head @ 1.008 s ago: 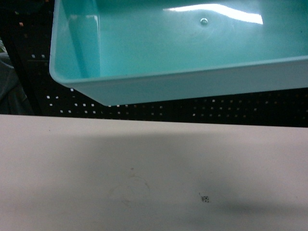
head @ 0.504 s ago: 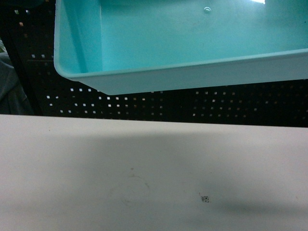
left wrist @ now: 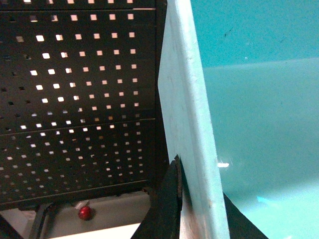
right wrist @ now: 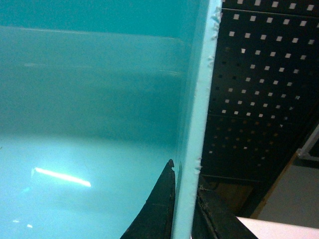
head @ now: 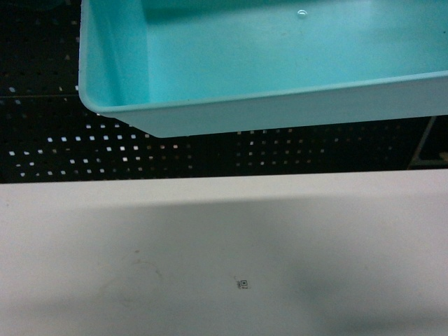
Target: Stack blue boxes stably on right
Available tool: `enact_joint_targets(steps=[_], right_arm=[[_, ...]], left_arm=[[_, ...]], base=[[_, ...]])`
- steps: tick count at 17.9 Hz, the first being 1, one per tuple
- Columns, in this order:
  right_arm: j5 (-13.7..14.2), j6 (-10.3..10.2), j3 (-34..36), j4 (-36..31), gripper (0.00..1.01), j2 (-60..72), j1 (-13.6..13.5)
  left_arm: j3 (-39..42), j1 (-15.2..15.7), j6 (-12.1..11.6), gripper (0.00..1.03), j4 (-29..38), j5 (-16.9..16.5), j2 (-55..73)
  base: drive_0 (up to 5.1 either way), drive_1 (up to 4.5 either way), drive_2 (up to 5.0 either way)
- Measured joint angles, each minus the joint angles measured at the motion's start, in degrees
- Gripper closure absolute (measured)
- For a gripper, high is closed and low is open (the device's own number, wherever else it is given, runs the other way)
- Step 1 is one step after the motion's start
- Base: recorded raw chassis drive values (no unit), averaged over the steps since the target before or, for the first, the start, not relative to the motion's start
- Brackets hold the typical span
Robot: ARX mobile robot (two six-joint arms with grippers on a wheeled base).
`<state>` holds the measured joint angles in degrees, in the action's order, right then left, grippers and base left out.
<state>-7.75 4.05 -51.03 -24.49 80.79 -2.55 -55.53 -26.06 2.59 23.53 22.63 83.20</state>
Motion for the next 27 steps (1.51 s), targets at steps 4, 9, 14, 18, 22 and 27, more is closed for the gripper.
enact_joint_targets(steps=[4,9,14,18,22,27], right_arm=[[0.0,-0.02,0.0,0.0,0.93,0.0,0.0],[0.0,-0.02,0.0,0.0,0.93,0.0,0.0],[0.0,-0.02,0.0,0.0,0.93,0.0,0.0],[0.0,-0.02,0.0,0.02,0.93,0.0,0.0],[0.0,-0.02,0.0,0.0,0.93,0.0,0.0],[0.0,-0.02,0.0,0.0,0.93,0.0,0.0]], left_arm=[[0.0,0.02,-0.04,0.98,0.0,0.0,0.0],[0.0,0.02,-0.04,0.98,0.0,0.0,0.0],[0.0,0.02,-0.04,0.98,0.0,0.02,0.0],[0.0,0.02,-0.04,0.98,0.02,0.0,0.0],[0.0,0.02,-0.04,0.98,0.0,0.02,0.0],[0.0,0.02,-0.04,0.98,0.0,0.02,0.0]], base=[[0.0,0.0,0.0],[0.0,0.0,0.0],[0.0,0.0,0.0],[0.0,0.0,0.0],[0.0,0.0,0.0],[0.0,0.0,0.0]])
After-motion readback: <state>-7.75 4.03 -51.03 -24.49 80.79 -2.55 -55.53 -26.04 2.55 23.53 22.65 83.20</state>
